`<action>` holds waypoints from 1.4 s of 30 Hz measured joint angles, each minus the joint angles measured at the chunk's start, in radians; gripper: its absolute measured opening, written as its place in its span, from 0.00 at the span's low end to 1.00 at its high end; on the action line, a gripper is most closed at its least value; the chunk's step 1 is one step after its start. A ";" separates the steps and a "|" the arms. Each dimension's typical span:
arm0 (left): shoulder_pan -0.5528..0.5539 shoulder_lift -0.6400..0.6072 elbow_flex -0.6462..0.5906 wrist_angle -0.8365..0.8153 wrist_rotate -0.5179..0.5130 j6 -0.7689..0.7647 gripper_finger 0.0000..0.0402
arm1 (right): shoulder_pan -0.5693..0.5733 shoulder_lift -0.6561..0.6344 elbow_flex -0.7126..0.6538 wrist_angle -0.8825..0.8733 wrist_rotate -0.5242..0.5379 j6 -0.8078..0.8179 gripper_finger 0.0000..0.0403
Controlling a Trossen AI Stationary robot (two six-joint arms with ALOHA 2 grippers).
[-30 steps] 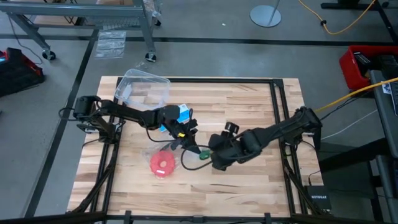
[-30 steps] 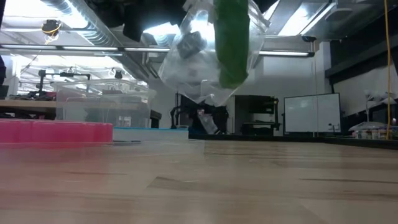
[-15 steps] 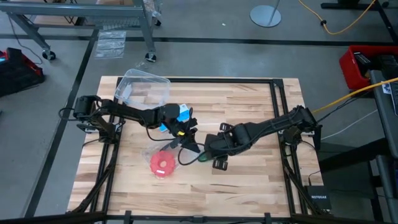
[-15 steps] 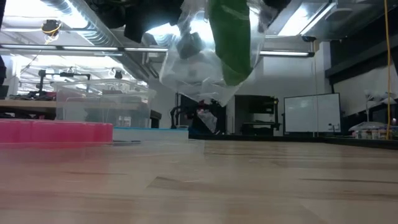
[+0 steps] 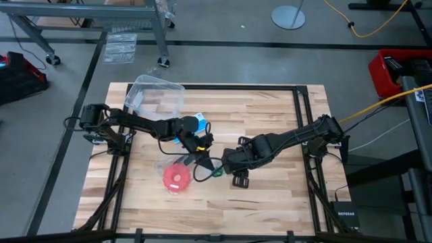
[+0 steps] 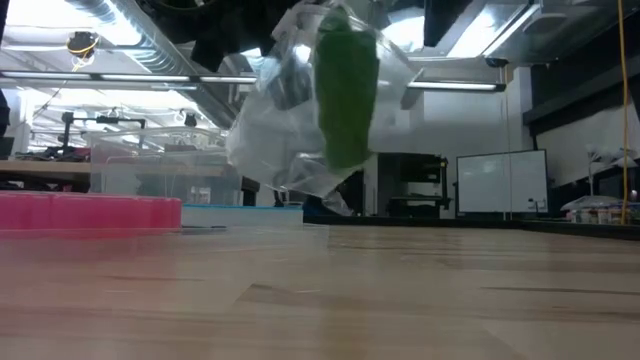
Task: Roll bandage
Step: Close the transparent zip bag
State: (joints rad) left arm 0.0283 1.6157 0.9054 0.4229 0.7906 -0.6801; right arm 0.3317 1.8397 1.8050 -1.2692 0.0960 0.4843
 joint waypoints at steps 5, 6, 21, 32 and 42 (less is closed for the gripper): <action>-0.003 0.000 0.000 0.005 -0.009 0.002 0.00 | 0.000 0.000 0.000 0.079 0.025 -0.001 0.45; -0.003 0.000 0.000 0.005 -0.009 0.002 0.00 | 0.000 0.000 0.000 0.092 0.031 -0.004 0.45; -0.003 0.000 0.000 0.034 -0.012 -0.005 0.00 | 0.000 0.000 0.000 0.168 0.111 -0.022 0.45; -0.003 0.000 0.000 0.092 -0.012 -0.031 0.00 | -0.001 0.001 0.000 0.236 0.096 -0.040 0.45; -0.009 0.000 0.000 0.090 -0.011 -0.038 0.00 | -0.006 0.041 0.000 0.244 0.014 -0.048 0.33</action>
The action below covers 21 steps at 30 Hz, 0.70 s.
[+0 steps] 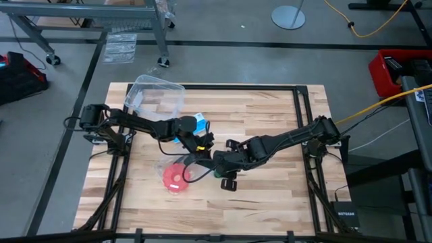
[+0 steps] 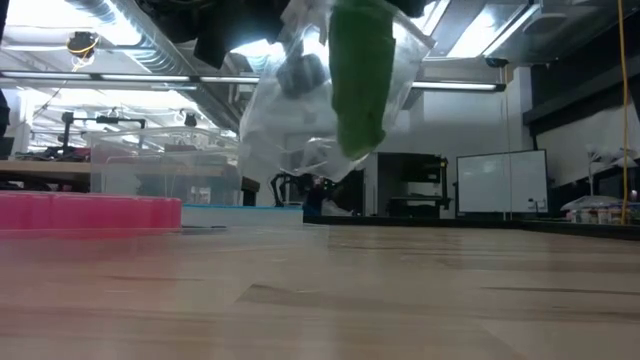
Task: Roll bandage
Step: Close the transparent zip bag
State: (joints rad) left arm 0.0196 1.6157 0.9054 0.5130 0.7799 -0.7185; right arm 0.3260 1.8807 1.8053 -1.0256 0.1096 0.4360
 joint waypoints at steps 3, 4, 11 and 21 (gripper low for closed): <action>0.000 0.000 0.000 -0.003 0.003 0.003 0.00 | 0.000 0.000 0.000 0.000 -0.018 0.000 0.23; 0.000 0.000 0.000 -0.003 0.003 0.005 0.00 | 0.000 0.000 0.000 -0.002 -0.020 0.000 0.19; 0.004 0.000 0.000 -0.005 0.000 0.013 0.01 | 0.000 0.000 0.000 -0.027 -0.024 0.001 0.03; 0.006 0.001 0.000 0.088 -0.002 0.256 0.13 | 0.001 -0.001 0.001 -0.127 -0.024 0.003 0.01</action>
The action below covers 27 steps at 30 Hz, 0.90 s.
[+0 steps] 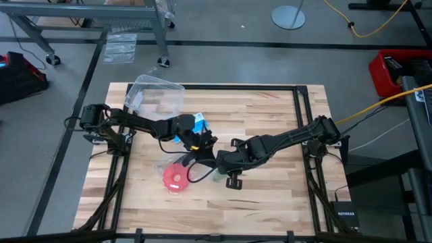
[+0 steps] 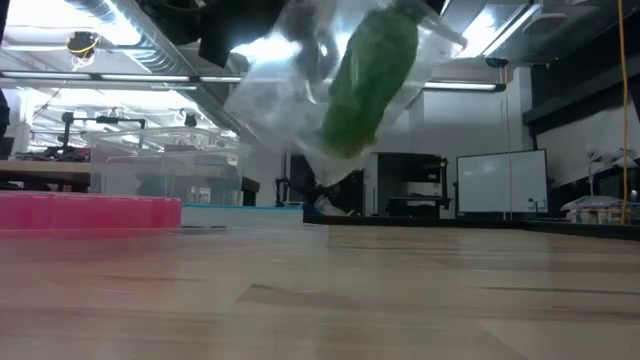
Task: Roll bandage
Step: Close the transparent zip bag
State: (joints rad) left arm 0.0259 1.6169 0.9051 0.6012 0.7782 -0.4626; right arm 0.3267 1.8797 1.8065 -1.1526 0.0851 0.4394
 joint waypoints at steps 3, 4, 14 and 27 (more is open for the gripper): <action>0.004 -0.001 0.000 0.084 0.009 0.053 0.19 | 0.000 0.000 0.000 -0.028 -0.004 0.007 0.01; 0.006 -0.001 0.000 0.105 0.009 0.060 0.20 | 0.000 0.000 0.000 -0.038 -0.003 0.015 0.01; 0.058 -0.039 0.000 0.098 0.126 0.098 0.32 | 0.000 -0.003 0.000 -0.118 -0.009 0.080 0.00; 0.069 -0.072 0.001 -0.497 0.174 0.540 0.32 | 0.000 -0.004 0.000 -0.088 -0.053 0.080 0.00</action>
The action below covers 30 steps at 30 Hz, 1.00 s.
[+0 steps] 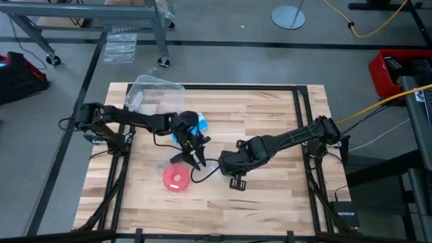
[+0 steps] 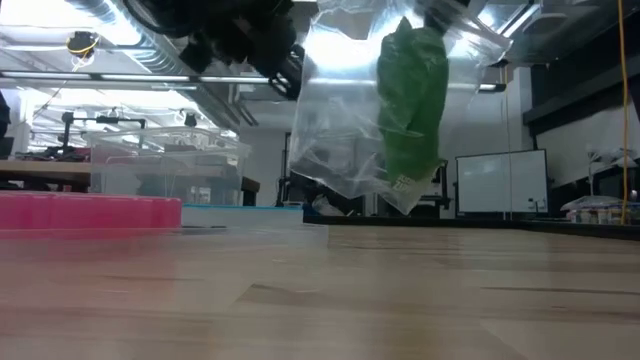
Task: Roll bandage
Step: Close the transparent zip bag
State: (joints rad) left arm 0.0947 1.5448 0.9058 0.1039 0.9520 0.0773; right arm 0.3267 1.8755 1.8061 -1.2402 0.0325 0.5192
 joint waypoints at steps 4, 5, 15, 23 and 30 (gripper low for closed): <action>-0.031 0.000 0.000 -0.019 -0.117 0.130 0.32 | 0.000 0.000 0.000 0.030 0.000 0.000 0.00; -0.040 0.000 0.000 -0.015 -0.159 0.155 0.32 | 0.000 0.000 0.000 0.039 0.000 0.000 0.00; -0.110 0.000 0.000 -0.009 -0.312 0.214 0.32 | 0.000 0.000 0.000 0.068 0.000 0.000 0.00; -0.141 -0.007 0.000 -0.004 -0.313 0.160 0.32 | -0.001 0.000 0.000 0.069 0.012 0.000 0.00; -0.143 -0.023 0.000 0.083 -0.344 0.148 0.32 | -0.001 0.000 -0.001 0.118 0.022 0.000 0.00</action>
State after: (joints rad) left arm -0.0481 1.5219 0.9058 0.1865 0.6079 0.2251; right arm 0.3260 1.8754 1.8050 -1.1218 0.0540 0.5190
